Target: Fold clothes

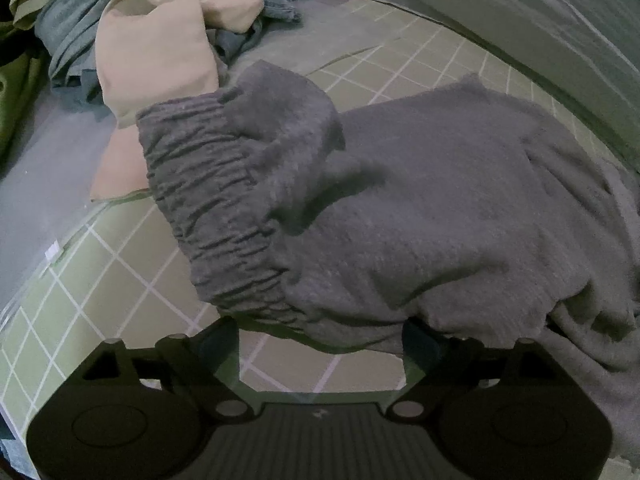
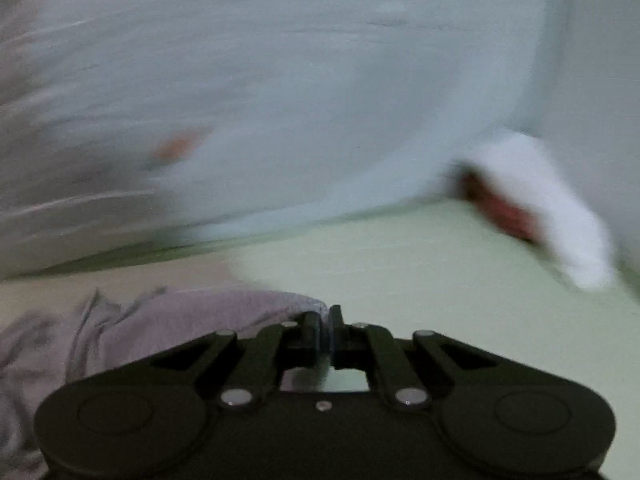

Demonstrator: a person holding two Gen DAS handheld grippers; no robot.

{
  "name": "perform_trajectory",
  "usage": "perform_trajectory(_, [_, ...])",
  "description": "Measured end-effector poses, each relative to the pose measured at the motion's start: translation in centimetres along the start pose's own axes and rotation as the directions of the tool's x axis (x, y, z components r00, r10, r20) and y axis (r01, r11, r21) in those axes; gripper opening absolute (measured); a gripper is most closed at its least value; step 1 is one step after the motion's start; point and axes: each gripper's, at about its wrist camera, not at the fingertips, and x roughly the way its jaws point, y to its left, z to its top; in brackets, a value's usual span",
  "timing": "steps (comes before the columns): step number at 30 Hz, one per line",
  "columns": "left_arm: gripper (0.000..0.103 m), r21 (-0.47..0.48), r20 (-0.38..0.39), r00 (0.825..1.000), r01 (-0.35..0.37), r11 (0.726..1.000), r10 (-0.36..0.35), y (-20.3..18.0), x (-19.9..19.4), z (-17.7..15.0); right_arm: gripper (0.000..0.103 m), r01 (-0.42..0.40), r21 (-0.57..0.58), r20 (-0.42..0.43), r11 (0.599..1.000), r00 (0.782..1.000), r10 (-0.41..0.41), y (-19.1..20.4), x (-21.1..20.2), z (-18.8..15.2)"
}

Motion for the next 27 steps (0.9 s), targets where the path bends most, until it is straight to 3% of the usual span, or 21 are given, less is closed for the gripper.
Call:
perform_trajectory(2, [0.095, 0.002, -0.003, 1.000, -0.005, 1.000, 0.005, -0.1, 0.1, 0.0, 0.004, 0.125, 0.045, -0.054, 0.991, 0.991, -0.122, -3.6, 0.8, -0.9])
perform_trajectory(6, [0.097, 0.000, -0.009, 1.000, -0.009, 1.000, 0.009, -0.2, 0.1, 0.1, 0.011, 0.204, 0.126, -0.183, 0.971, 0.967, -0.180, -8.0, 1.4, -3.5])
perform_trajectory(9, [0.096, -0.013, -0.012, 1.000, -0.006, 1.000, 0.006, -0.1, 0.1, 0.2, 0.050, 0.180, 0.178, -0.217, 0.967, 0.966, -0.140, -8.7, 1.5, -4.8])
perform_trajectory(16, [0.095, -0.118, -0.025, 1.000, -0.008, 0.993, 0.005, 2.0, -0.7, -0.4, 0.075, 0.113, 0.130, -0.249, 0.985, 0.965, -0.078, -5.7, 3.0, -5.5])
perform_trajectory(22, [0.093, -0.176, 0.067, 0.998, 0.016, 0.984, -0.004, 4.2, -2.2, -0.4, 0.080, 0.079, 0.050, -0.286, 0.996, 0.956, -0.061, -3.9, 4.4, -5.9])
perform_trajectory(27, [0.072, -0.139, 0.117, 0.991, 0.078, 0.987, -0.062, 4.1, -2.3, 0.3, 0.079, 0.088, 0.013, -0.301, 0.996, 0.950, -0.080, -4.4, 5.7, -6.1])
